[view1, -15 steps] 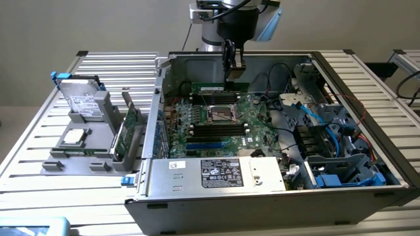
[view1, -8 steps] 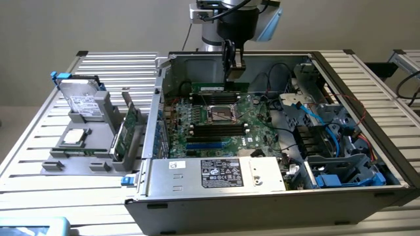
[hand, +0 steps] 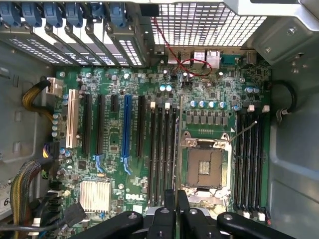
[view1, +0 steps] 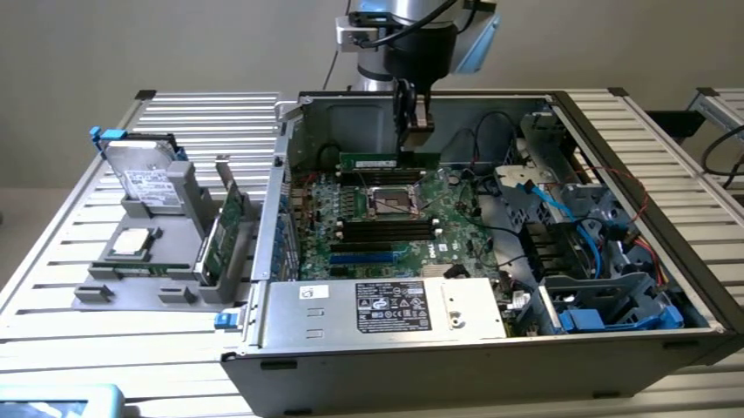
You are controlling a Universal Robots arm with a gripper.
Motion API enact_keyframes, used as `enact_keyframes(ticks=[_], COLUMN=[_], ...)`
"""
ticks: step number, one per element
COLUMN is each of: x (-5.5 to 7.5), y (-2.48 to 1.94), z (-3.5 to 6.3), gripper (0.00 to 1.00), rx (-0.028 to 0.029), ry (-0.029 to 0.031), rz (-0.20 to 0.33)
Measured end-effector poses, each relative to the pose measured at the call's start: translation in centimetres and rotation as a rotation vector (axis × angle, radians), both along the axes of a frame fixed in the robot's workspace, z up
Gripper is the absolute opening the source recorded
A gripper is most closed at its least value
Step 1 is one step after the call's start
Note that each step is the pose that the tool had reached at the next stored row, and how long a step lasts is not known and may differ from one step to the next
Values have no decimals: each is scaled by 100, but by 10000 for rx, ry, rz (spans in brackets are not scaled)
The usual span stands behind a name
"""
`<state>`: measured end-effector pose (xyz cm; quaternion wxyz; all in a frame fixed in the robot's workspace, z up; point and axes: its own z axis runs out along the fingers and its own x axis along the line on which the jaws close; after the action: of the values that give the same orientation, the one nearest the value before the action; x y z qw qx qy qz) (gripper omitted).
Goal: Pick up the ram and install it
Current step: 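Insert the ram into the slot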
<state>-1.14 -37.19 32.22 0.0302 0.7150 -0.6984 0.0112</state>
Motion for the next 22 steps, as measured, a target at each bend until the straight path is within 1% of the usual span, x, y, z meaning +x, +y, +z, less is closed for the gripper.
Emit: enact_keyframes(ticks=[3, 4, 5, 10, 16, 22], x=[1, 1, 1, 1, 1, 1], y=[-1, -1, -1, -10, -14, -14], z=[-16, -22, -30, -48, -136, -245], gripper=[13, 13, 13, 13, 13, 13], rx=[-138, -175, -201, -204, -206, -206], ry=[-21, -29, -37, -39, -38, -37], rz=[2, 2, 3, 2, 2, 3])
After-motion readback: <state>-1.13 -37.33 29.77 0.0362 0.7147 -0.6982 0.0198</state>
